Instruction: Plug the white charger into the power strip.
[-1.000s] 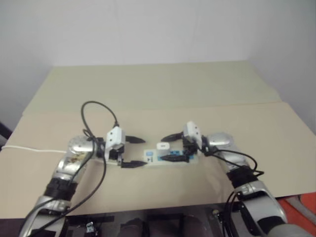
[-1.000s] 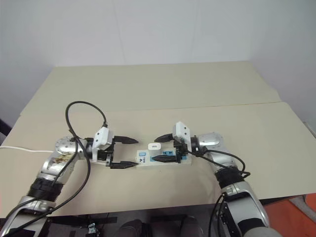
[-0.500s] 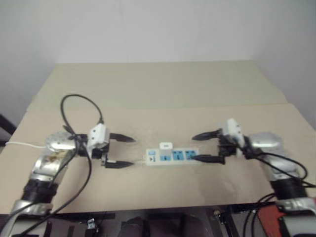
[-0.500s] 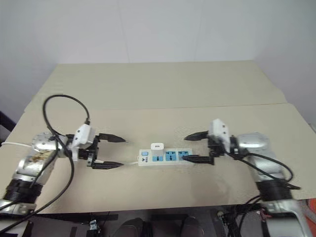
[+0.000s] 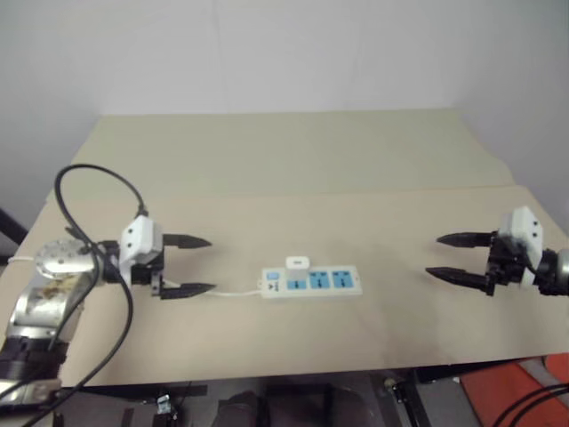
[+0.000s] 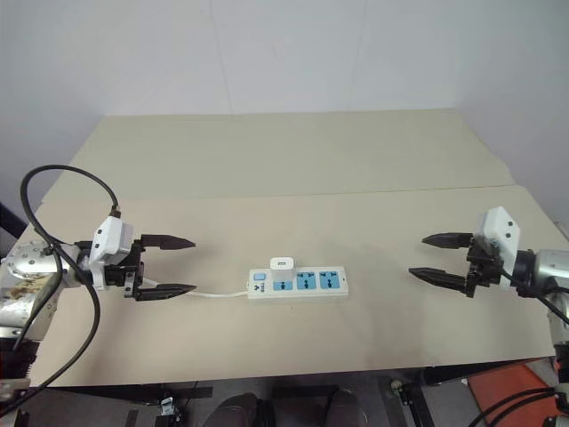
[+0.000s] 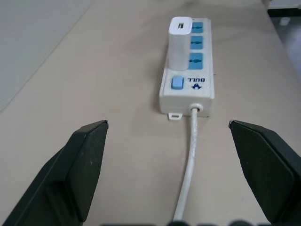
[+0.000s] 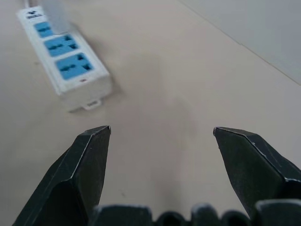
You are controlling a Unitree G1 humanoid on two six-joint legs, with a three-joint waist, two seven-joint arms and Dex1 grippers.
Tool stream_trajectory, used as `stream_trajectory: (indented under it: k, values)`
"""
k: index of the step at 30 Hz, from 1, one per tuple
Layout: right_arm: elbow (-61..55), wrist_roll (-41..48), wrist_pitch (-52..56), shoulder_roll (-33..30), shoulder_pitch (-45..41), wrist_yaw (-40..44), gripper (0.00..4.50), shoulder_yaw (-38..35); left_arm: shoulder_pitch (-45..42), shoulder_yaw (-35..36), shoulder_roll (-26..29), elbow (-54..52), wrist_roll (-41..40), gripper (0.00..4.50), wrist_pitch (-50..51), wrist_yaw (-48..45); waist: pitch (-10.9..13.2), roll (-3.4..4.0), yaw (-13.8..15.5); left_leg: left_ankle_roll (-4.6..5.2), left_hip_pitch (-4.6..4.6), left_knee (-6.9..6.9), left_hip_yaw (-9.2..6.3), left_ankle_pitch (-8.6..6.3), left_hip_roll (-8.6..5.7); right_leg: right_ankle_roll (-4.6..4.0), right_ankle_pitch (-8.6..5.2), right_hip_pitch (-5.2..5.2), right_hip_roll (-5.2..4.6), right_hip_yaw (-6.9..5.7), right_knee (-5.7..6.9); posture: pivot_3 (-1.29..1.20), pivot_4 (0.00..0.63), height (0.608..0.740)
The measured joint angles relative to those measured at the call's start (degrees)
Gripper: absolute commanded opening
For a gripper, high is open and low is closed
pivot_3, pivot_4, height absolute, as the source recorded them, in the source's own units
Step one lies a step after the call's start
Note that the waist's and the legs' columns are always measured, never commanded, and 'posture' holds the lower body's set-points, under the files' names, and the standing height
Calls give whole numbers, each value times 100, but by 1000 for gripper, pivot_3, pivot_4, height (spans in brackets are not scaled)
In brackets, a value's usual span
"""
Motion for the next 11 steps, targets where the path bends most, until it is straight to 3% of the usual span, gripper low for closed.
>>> stream_trajectory:
  k: [11]
  values:
    - [-271,9,-36,-81,299,-232,4164,-115,11,10,121,-164,-159,4465,248,2,0,0,4,0,0,-1,0,0,0,0,-1,0,0,0,2,0,150,740]
